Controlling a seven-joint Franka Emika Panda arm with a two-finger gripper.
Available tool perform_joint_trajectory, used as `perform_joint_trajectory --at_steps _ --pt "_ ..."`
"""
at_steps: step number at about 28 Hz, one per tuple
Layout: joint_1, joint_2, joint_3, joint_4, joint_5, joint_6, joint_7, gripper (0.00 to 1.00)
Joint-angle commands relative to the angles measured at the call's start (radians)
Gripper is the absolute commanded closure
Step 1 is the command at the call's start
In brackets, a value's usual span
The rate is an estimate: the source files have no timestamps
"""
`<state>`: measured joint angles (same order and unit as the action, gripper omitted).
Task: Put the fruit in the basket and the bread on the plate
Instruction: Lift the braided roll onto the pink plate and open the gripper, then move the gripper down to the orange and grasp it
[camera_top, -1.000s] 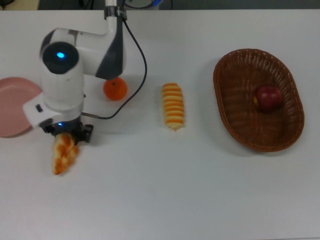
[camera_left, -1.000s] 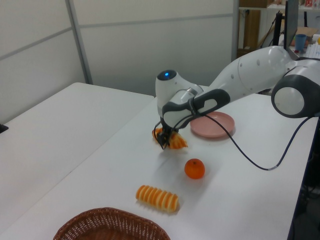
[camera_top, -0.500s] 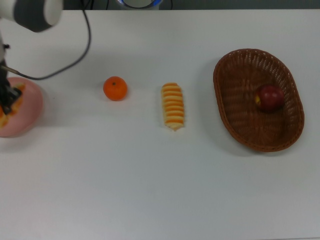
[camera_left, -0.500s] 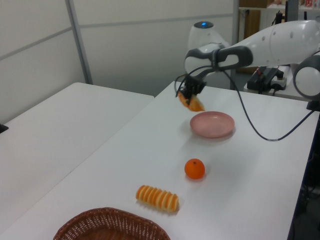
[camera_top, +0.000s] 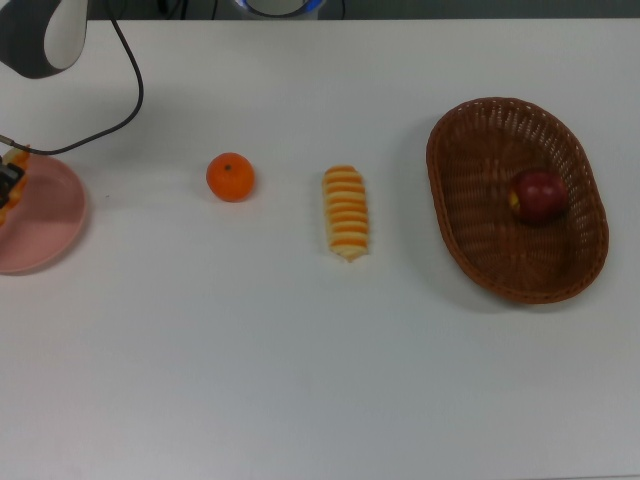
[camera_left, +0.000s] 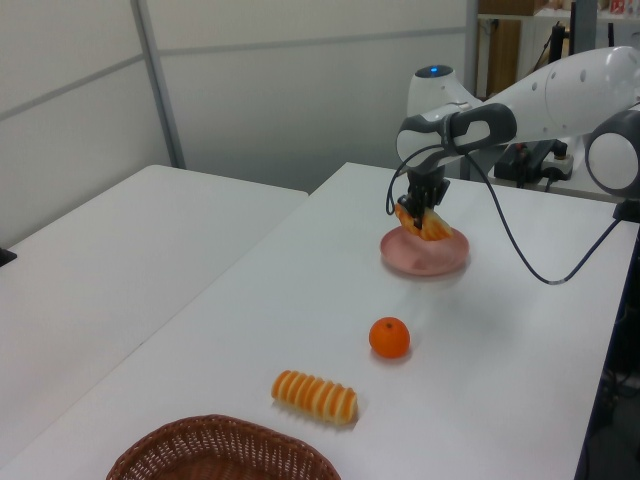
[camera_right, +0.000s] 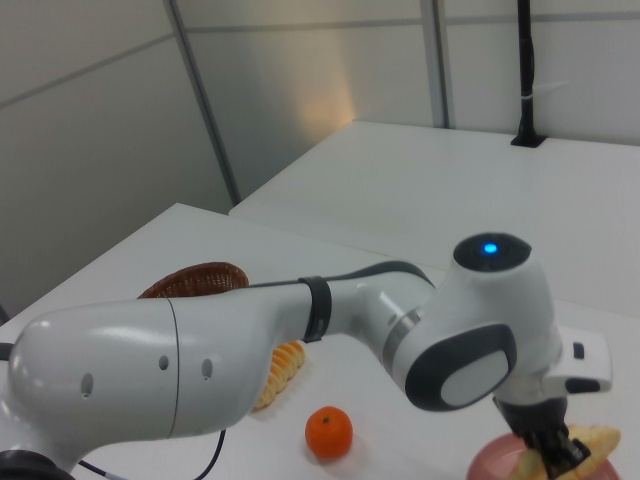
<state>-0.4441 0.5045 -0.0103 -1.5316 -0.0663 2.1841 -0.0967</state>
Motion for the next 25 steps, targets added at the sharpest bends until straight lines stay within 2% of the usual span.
perform_joint_trajectory --at_steps 1,2,6,11,19,23,25 --pt "0.010 -0.015 -0.017 -0.056 -0.038 0.005 -0.043 0.27" --pt "0.010 -0.014 -0.019 -0.058 -0.040 0.008 -0.043 0.00" --pt "0.005 -0.012 -0.037 -0.055 -0.043 0.008 -0.046 0.00" --pt "0.004 -0.020 -0.039 -0.048 -0.038 0.008 -0.060 0.00" --pt "-0.004 -0.077 -0.037 -0.048 -0.024 -0.004 -0.083 0.00" --pt "0.016 -0.103 -0.027 -0.047 -0.006 -0.036 -0.078 0.00" --pt "0.062 -0.132 -0.025 -0.048 0.006 -0.084 -0.078 0.00"
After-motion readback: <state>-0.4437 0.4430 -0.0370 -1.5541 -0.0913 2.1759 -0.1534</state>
